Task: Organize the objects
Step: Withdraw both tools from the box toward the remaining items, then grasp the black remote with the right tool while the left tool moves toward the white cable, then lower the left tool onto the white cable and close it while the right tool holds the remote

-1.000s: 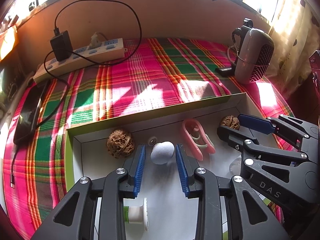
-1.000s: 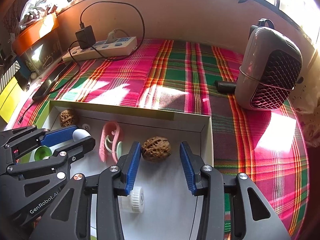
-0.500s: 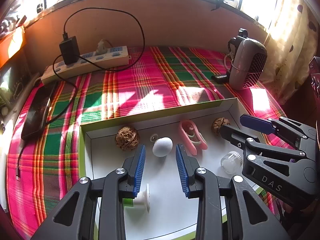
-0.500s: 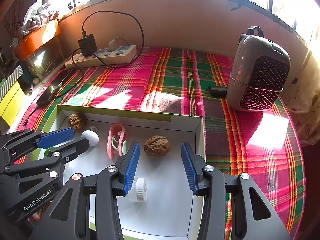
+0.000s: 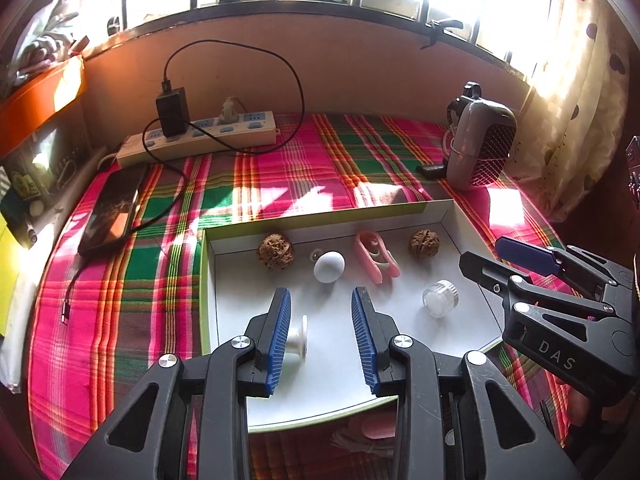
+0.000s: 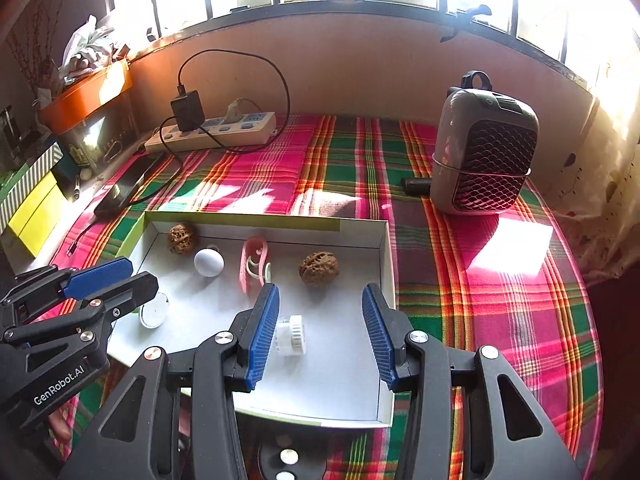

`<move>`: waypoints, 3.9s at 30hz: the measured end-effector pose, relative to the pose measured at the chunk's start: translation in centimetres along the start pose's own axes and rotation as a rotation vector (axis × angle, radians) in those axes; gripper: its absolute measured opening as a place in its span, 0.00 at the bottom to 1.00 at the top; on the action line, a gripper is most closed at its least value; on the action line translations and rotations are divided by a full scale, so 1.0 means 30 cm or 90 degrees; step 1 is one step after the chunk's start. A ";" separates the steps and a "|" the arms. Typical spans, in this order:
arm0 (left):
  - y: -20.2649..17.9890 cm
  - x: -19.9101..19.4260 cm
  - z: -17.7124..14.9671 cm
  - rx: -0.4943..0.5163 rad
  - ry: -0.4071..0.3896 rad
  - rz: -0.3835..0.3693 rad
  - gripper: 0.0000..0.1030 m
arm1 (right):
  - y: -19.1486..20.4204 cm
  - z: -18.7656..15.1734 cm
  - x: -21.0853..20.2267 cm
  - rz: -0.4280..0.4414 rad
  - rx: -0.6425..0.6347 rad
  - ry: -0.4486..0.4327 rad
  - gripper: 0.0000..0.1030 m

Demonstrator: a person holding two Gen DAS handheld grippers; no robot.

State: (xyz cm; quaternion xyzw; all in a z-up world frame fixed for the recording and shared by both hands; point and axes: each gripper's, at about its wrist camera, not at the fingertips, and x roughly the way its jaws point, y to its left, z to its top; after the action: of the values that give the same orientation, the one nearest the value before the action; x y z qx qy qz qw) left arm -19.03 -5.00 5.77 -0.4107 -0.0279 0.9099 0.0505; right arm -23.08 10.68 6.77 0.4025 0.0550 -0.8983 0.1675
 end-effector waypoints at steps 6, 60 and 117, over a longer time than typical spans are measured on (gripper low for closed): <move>-0.001 -0.064 -0.046 -0.002 -0.015 0.006 0.29 | 0.014 -0.051 -0.075 -0.001 0.005 -0.018 0.43; 0.103 -0.070 -0.299 -0.041 0.046 -0.071 0.29 | 0.201 -0.355 -0.065 0.000 -0.049 0.076 0.44; -0.146 -0.069 -0.261 0.045 0.076 -0.041 0.29 | 0.059 -0.433 -0.157 0.010 -0.035 0.055 0.27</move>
State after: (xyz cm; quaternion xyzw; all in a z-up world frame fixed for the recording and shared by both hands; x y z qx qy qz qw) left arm -11.51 -0.80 2.54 -0.4610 -0.0059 0.8822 0.0956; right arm -10.38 13.26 1.62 0.4369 0.0836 -0.8768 0.1827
